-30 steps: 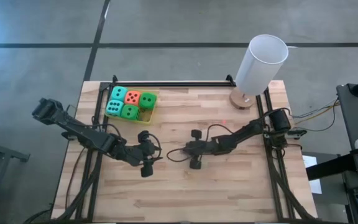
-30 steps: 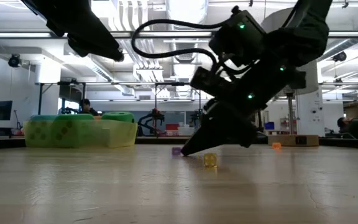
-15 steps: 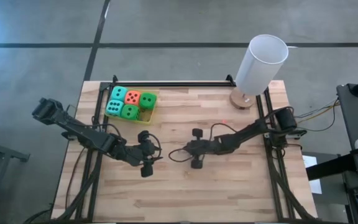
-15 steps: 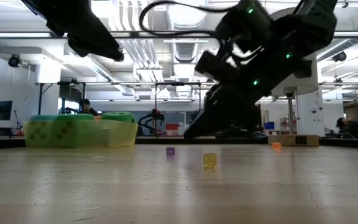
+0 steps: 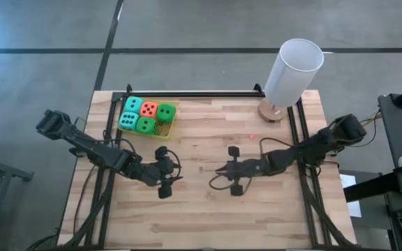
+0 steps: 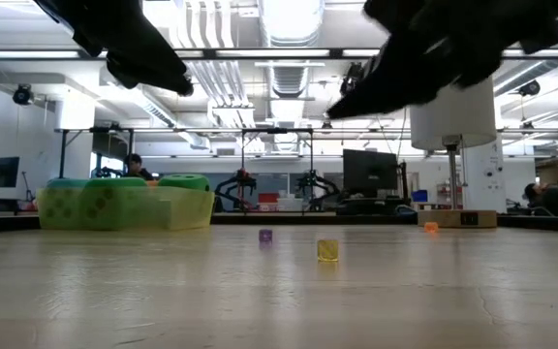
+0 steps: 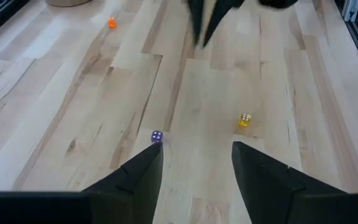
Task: Pick & Place Dice
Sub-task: Put the violet small die into the yellow container
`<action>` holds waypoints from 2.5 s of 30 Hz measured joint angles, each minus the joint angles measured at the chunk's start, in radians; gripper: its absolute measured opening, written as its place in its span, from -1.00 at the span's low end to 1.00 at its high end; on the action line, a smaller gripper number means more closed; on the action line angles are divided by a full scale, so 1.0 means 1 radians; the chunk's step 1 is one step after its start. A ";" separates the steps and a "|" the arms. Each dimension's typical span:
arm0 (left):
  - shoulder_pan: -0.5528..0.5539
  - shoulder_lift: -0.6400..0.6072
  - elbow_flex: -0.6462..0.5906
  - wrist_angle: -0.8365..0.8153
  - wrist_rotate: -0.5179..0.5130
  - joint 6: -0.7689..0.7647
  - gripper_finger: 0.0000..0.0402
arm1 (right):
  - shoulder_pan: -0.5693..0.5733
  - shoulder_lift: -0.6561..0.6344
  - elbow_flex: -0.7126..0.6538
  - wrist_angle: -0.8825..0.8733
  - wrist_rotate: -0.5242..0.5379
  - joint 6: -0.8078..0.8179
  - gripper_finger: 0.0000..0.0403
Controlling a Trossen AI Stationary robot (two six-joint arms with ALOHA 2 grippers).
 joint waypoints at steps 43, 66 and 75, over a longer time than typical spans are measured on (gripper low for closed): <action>0.362 0.483 0.001 0.421 0.348 0.266 -0.13 | 0.242 -0.284 -0.049 -0.128 -0.002 0.000 -0.86; 0.363 0.567 0.001 0.489 0.389 0.262 -0.19 | 0.242 -0.284 -0.049 -0.137 -0.002 0.000 -0.86; 0.362 0.570 0.001 0.493 0.389 0.226 -0.12 | 0.242 -0.284 -0.049 -0.143 -0.001 0.000 -0.86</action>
